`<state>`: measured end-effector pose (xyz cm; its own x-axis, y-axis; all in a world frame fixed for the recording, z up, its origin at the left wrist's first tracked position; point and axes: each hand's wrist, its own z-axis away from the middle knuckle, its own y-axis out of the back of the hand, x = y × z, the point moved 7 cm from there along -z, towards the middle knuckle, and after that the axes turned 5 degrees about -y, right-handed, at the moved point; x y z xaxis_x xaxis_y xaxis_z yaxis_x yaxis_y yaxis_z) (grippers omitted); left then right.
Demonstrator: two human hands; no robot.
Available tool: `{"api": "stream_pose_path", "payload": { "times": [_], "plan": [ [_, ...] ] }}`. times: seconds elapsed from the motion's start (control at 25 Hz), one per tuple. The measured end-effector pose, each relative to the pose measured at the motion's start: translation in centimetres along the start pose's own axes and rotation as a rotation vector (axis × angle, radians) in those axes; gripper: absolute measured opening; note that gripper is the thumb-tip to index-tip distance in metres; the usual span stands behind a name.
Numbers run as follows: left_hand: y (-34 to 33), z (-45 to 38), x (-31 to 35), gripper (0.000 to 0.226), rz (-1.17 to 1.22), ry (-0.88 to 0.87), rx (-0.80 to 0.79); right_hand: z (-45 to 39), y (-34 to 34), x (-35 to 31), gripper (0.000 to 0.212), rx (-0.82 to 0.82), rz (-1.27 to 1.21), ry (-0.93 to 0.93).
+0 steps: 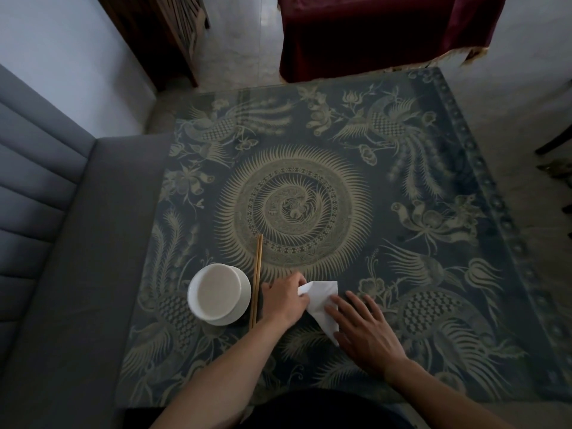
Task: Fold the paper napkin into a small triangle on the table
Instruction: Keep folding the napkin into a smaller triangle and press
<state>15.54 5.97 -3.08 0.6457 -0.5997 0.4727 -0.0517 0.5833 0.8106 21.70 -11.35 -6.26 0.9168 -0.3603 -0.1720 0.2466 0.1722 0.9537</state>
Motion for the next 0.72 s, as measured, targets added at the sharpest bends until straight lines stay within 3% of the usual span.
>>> {"api": "stream_pose_path", "payload": {
  "times": [0.36, 0.72],
  "plan": [
    [0.9, 1.5, 2.2, 0.008, -0.111, -0.265, 0.219, -0.1, -0.5, -0.6, 0.068, -0.036, 0.014, -0.015],
    [-0.9, 3.2, 2.2, 0.015, -0.135, -0.385, 0.195, -0.1, -0.5, -0.6, 0.071, 0.009, 0.009, -0.032]
  ]
}}
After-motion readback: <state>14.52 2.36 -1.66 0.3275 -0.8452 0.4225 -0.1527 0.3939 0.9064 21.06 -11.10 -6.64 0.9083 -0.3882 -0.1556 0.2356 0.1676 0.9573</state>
